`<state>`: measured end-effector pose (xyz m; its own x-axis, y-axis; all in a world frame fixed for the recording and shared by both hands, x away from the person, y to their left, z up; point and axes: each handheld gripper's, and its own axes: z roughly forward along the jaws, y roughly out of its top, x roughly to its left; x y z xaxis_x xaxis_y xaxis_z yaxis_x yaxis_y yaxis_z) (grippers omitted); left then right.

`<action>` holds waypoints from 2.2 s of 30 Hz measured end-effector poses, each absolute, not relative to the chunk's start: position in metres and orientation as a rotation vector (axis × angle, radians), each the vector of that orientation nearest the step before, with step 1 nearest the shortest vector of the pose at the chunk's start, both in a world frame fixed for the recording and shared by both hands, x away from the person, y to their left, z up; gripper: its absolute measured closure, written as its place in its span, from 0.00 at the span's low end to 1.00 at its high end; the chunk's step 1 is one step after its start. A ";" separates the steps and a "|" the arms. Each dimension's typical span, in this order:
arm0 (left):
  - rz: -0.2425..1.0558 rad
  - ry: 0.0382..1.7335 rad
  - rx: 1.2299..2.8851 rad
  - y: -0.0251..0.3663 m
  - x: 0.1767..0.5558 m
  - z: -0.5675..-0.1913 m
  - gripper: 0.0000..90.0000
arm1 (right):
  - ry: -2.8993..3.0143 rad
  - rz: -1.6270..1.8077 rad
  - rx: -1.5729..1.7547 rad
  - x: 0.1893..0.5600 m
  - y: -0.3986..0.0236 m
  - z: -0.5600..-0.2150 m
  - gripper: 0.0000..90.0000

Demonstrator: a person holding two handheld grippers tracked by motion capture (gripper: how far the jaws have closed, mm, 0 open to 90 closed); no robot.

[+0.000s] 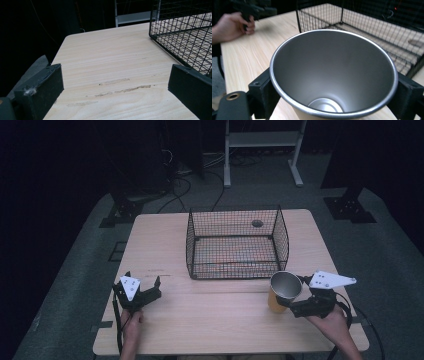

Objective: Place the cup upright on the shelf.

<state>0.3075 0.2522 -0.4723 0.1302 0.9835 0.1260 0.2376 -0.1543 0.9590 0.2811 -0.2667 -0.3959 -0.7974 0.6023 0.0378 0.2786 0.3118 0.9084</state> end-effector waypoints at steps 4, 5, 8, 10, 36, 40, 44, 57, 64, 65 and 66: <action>1.097 1.231 1.551 0.252 0.307 -0.472 0.00 | 2.280 1.486 0.763 0.286 -0.262 -0.384 0.14; 1.098 1.231 1.551 0.252 0.307 -0.472 0.00 | 2.283 1.491 0.760 0.287 -0.261 -0.381 0.14; 1.098 1.230 1.552 0.252 0.307 -0.472 0.00 | 2.301 1.502 0.743 0.291 -0.255 -0.373 0.14; 1.099 1.230 1.552 0.252 0.308 -0.472 0.00 | 2.307 1.501 0.725 0.293 -0.252 -0.368 0.14; 1.099 1.226 1.555 0.251 0.307 -0.472 0.00 | 2.339 1.539 0.698 0.332 -0.228 -0.320 0.14; 1.099 1.226 1.557 0.251 0.307 -0.472 0.00 | 2.339 1.541 0.692 0.340 -0.223 -0.312 0.14; 1.099 1.226 1.554 0.251 0.307 -0.472 0.00 | 2.346 1.537 0.691 0.348 -0.218 -0.306 0.14; 1.099 1.225 1.555 0.251 0.308 -0.472 0.00 | 2.371 1.525 0.697 0.378 -0.199 -0.295 0.14; 1.098 1.225 1.553 0.251 0.308 -0.472 0.00 | 2.369 1.531 0.697 0.391 -0.191 -0.289 0.14; 1.098 1.225 1.553 0.251 0.308 -0.472 0.00 | 2.370 1.534 0.702 0.393 -0.190 -0.289 0.14; 1.098 1.225 1.553 0.251 0.308 -0.472 0.00 | 2.374 1.533 0.706 0.395 -0.189 -0.289 0.14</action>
